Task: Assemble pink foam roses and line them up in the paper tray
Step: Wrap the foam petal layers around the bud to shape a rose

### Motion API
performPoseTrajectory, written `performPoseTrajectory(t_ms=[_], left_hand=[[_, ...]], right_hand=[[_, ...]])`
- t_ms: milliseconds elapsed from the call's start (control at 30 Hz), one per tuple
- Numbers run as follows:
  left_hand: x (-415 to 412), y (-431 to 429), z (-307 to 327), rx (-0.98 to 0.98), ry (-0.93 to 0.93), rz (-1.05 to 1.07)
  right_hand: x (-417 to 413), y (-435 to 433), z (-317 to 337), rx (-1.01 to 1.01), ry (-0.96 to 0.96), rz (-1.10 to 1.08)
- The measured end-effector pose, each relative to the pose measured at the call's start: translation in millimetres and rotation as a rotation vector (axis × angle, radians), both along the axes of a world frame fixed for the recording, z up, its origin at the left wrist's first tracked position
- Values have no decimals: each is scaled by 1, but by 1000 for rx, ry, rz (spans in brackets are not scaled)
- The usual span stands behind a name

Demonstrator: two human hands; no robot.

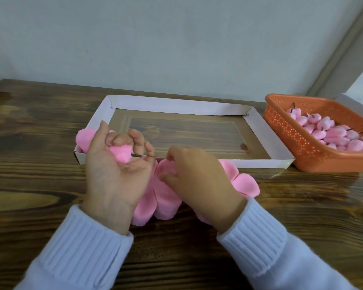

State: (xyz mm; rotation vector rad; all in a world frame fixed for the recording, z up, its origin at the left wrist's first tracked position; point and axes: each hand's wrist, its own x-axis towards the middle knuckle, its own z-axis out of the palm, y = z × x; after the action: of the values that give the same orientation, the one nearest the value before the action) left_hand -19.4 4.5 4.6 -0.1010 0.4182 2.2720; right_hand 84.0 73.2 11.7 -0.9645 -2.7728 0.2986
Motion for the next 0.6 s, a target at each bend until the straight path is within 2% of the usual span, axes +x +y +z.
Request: performPoseTrajectory(t_ms=[167, 333, 400, 500, 600], left_hand=[[2, 3, -1, -39, 21, 11], [3, 4, -2, -52, 27, 5], [3, 4, -2, -55, 28, 5], [4, 4, -2, -63, 27, 14], [4, 5, -1, -91, 39, 36]], right_hand=[[1, -3, -4, 189, 66, 12], [3, -5, -8, 288, 107, 9], [4, -2, -8, 220, 161, 49], [3, -2, -6, -25, 309, 143], [4, -3, -5, -244, 442, 127]])
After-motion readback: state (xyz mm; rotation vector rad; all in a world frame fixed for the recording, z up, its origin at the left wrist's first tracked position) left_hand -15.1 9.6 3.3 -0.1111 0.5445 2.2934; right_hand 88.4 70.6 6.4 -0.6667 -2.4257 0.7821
